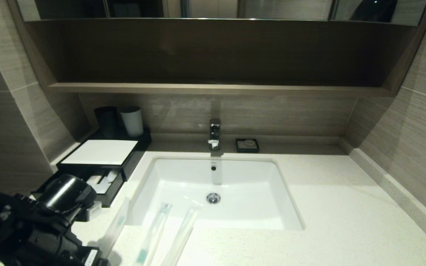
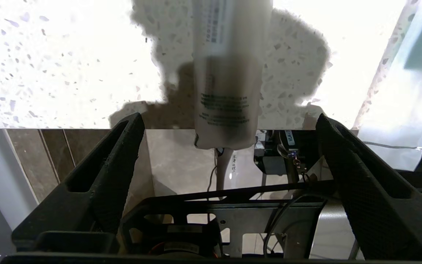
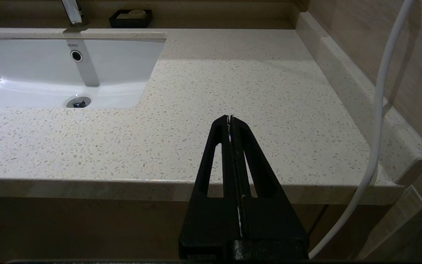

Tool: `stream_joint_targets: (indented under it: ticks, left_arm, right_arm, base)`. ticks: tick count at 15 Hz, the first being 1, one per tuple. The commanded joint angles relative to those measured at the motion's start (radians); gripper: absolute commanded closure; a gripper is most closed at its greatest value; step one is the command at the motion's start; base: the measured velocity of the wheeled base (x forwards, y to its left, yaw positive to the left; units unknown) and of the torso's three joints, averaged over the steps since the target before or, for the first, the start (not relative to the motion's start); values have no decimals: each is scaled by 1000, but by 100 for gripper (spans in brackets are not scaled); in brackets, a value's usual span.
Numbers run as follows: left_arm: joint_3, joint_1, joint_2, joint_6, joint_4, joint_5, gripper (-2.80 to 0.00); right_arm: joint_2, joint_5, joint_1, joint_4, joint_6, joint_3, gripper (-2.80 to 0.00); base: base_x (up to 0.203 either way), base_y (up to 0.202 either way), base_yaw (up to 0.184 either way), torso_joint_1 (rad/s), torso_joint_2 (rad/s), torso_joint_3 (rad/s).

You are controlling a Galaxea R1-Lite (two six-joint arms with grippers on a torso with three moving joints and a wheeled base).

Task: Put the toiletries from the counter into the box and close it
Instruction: Pick up the bathroom toiletry

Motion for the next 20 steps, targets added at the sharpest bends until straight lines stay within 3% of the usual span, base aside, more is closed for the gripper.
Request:
stream_joint_targets:
  ticks: [1, 20]
  left_arm:
    - [-3, 0, 3, 1, -2, 6, -280]
    - [30, 0, 49, -8, -83, 3, -280]
  right_arm:
    - [-1, 0, 0, 0, 0, 2, 0]
    - [0, 0, 0, 0, 0, 2, 0]
  base:
    - [0, 0, 0, 0, 0, 0]
    - [0, 0, 0, 0, 0, 0]
